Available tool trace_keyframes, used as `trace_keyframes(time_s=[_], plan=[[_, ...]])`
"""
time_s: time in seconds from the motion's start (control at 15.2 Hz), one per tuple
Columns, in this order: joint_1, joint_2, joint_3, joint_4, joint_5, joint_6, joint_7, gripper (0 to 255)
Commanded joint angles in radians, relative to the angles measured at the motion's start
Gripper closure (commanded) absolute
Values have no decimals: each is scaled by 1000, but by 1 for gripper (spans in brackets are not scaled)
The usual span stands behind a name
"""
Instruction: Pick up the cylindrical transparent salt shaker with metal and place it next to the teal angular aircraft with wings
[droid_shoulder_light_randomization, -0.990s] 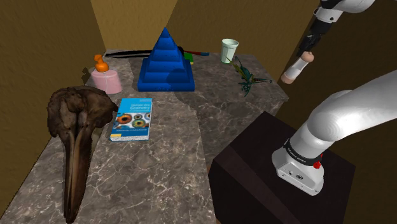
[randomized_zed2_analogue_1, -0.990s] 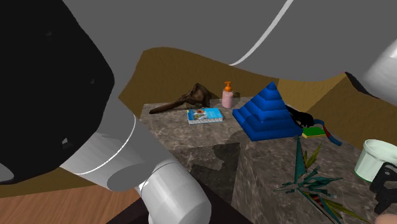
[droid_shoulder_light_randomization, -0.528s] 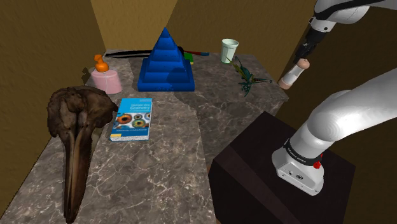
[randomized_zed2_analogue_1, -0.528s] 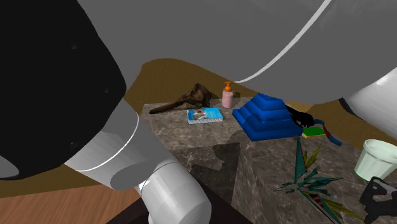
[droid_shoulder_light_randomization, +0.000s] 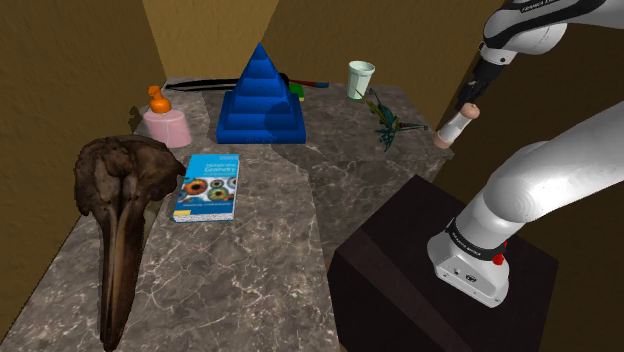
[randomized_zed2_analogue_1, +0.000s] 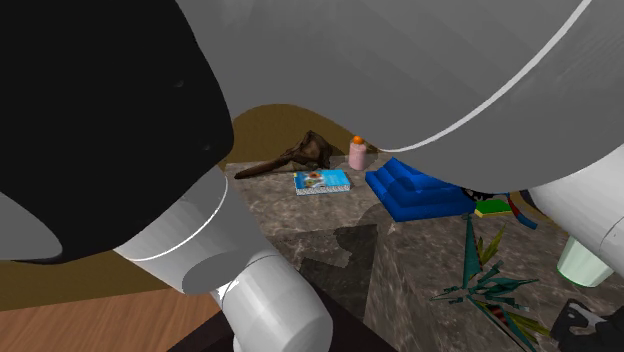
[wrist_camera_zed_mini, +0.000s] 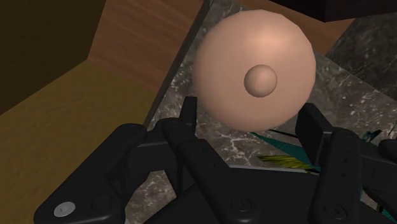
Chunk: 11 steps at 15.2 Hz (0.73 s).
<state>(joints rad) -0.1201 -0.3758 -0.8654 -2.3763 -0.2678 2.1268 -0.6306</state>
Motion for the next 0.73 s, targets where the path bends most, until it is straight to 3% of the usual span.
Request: trace_keyframes(time_s=[0.0, 0.46, 0.53, 0.66], plan=[[5, 13, -10, -8, 5, 21, -6, 255], [5, 13, -10, -8, 5, 21, -6, 255], [5, 13, -10, -8, 5, 21, -6, 0], [5, 13, -10, -8, 5, 21, -6, 0]])
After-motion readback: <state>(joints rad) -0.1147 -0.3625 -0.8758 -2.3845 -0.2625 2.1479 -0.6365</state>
